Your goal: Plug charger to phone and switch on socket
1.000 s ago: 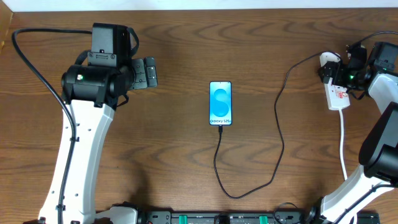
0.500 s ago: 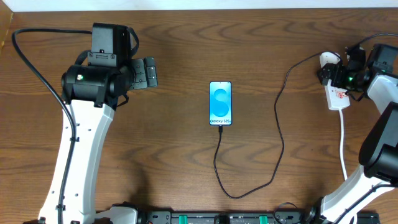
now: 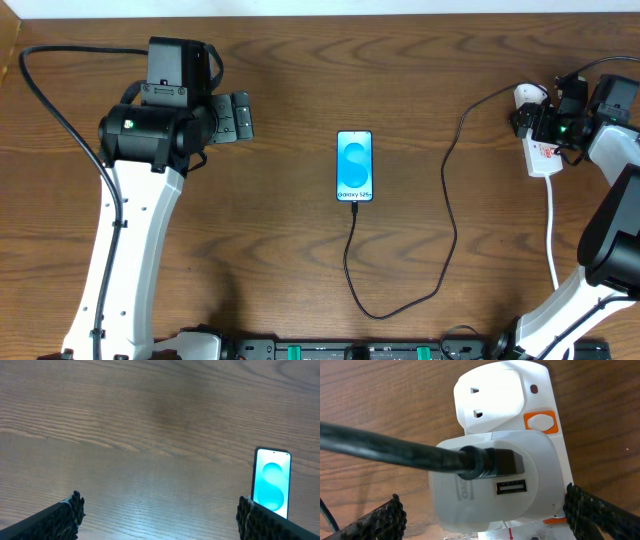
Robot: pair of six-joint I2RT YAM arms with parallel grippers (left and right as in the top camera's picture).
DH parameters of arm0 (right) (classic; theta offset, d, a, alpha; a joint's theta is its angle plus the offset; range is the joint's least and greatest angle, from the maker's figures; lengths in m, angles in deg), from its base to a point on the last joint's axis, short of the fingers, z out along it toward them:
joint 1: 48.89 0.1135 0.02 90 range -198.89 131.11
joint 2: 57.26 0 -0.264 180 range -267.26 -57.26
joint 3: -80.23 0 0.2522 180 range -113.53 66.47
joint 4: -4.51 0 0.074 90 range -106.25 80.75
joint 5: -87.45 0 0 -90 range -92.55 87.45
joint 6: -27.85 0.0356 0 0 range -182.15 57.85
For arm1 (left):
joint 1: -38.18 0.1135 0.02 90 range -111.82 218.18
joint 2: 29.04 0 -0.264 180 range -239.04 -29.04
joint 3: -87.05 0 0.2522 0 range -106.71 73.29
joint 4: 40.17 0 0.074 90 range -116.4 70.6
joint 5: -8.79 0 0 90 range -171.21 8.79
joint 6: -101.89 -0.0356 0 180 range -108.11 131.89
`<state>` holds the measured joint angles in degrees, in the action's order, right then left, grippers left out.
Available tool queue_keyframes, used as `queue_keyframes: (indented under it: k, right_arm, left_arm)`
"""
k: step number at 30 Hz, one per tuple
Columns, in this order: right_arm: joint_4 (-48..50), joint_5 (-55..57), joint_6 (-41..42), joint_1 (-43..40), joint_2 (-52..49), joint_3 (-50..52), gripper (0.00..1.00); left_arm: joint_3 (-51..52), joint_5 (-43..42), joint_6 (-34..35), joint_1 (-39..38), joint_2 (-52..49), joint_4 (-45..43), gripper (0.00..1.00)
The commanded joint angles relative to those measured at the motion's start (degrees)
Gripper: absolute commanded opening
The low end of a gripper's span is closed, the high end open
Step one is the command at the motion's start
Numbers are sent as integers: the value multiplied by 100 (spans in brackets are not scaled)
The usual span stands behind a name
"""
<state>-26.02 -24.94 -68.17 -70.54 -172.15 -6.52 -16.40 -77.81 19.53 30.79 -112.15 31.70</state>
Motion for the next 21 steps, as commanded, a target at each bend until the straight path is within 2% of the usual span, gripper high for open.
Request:
queue_keyframes:
  k: [1,4,15,17,21]
  right_arm:
    - [-96,-417,369,37,-66,177,99]
    - [-98,-417,647,50,-66,177,99]
    - [-127,-498,887,302,-66,177,96]
    - [-223,-490,970,304,-66,177,90]
    - [-452,-479,1246,299,-66,184,89]
  left_arm:
    - [-37,94,-33,-11,0,13,98]
    - [-37,94,-33,-11,0,13,98]
    - [-37,94,-33,-11,0,13,98]
    - [-37,94,-33,-11,0,13,98]
    - [-37,94,-33,-11,0,13,98]
